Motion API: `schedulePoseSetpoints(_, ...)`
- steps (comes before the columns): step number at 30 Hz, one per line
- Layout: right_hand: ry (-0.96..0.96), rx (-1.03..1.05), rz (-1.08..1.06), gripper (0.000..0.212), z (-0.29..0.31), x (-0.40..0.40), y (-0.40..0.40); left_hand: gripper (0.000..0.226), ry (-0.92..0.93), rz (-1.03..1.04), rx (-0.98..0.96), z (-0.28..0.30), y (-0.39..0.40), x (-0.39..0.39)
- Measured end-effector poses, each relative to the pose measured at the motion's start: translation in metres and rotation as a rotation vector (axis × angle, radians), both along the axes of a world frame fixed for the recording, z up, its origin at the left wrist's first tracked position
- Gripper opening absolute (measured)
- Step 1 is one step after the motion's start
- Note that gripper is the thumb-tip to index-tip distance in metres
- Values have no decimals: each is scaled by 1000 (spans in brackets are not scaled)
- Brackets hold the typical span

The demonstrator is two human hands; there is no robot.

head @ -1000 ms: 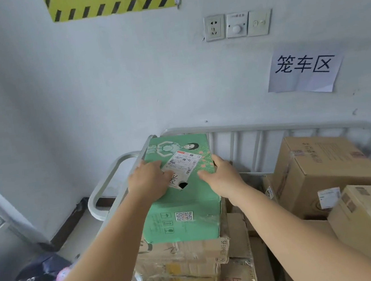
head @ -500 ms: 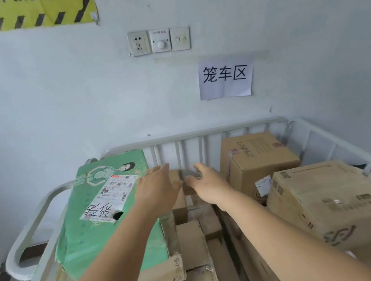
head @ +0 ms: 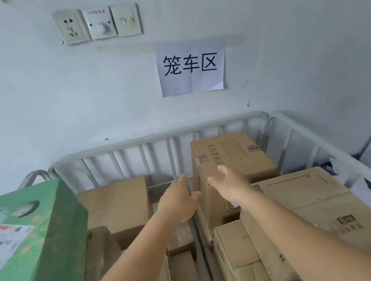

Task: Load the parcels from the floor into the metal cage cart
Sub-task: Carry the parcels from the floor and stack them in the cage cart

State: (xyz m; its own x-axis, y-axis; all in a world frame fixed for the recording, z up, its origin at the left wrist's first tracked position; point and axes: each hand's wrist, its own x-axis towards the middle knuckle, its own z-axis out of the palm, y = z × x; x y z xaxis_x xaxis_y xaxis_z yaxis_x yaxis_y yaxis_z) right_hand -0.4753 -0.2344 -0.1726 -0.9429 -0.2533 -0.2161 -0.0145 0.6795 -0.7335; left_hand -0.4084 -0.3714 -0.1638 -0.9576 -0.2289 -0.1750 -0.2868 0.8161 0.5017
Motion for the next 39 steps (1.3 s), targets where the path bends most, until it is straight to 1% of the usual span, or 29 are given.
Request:
schedulePoseSetpoints(4, -45, 35, 2, 63, -14, -74, 34, 57, -13, 54, 49, -20, 28, -64)
schedulePoseSetpoints(9, -75, 65, -27, 68, -36, -155, 72, 72, -52, 112, 109, -59, 45, -136)
schedulePoseSetpoints(13, -106, 93, -47, 65, -59, -207, 92, 81, -117, 177, 133, -92, 47, -180)
schedulePoseSetpoints(17, -150, 116, -104, 65, -84, -247, 104, 79, -140, 263, 146, -119, 47, -213)
schedulePoseSetpoints(21, -244, 141, -186, 74, -117, -272, 110, 78, -164, 355, 177, -143, 48, -230)
schedulePoseSetpoints(24, -314, 148, -209, 66, -132, -280, 111, 80, -152, 401, 210, -156, 48, -234)
schedulePoseSetpoints(29, -207, 153, -158, 51, -129, -289, 108, 78, -111, 432, 282, -159, 37, -240)
schedulePoseSetpoints(32, -102, 176, -97, 45, -106, -296, 106, 79, -124, 426, 325, -159, 34, -240)
schedulePoseSetpoints(34, -12, 202, -49, 41, -90, -299, 106, 77, -142, 423, 389, -164, 37, -240)
schedulePoseSetpoints(37, 110, 234, -6, 37, -74, -300, 102, 74, -196, 412, 500, -170, 44, -244)
schedulePoseSetpoints(39, 147, 257, -8, 41, -72, -296, 96, 75, -228, 436, 556, -171, 48, -248)
